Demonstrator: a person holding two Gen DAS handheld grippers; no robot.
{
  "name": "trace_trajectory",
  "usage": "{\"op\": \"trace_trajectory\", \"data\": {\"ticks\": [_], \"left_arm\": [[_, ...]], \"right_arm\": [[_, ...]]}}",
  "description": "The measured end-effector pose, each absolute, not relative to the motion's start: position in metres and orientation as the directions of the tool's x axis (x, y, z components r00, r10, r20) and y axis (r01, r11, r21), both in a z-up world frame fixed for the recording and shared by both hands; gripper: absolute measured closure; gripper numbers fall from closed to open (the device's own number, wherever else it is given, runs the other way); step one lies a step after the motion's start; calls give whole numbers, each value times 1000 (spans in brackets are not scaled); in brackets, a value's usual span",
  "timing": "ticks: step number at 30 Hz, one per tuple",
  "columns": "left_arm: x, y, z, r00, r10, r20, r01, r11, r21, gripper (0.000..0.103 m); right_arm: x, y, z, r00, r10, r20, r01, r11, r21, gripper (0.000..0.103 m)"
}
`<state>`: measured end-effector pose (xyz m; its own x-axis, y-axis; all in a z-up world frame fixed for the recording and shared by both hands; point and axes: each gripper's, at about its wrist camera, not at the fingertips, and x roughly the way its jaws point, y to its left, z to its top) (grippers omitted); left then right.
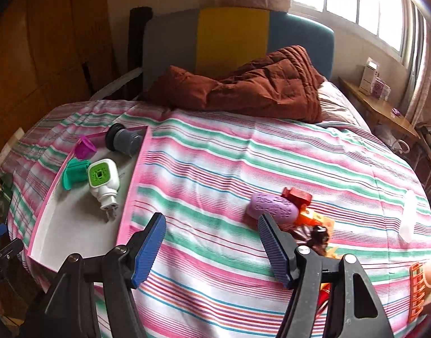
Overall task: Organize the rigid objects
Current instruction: 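Withdraw the right gripper from the tray, then move both grippers from the tray toward the toys on the bed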
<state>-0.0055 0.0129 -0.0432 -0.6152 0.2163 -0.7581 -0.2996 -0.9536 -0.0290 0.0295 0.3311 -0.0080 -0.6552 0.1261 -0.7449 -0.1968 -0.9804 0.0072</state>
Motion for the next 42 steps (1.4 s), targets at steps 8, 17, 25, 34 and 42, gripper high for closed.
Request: {"op": "trace_trajectory", "data": {"ticks": [8, 17, 25, 34, 42], "left_arm": [[-6, 33, -40, -601, 246, -760, -346, -938, -29, 17], [1, 62, -35, -590, 285, -755, -414, -910, -20, 17], [9, 98, -25, -552, 374, -745, -526, -850, -37, 24], [17, 183, -24, -393, 535, -748, -712, -692, -121, 36], [21, 261, -32, -309, 584, -751, -809, -577, -116, 22]], "right_arm": [[65, 419, -4, -635, 282, -719, -428, -903, 24, 34], [109, 506, -22, -568, 349, -745, -717, -654, 241, 34], [113, 511, -30, -551, 313, -773, -735, -621, 273, 34], [118, 517, -31, -554, 299, -777, -748, -589, 306, 34], [120, 523, -36, -555, 262, -790, -753, -561, 343, 34]]}}
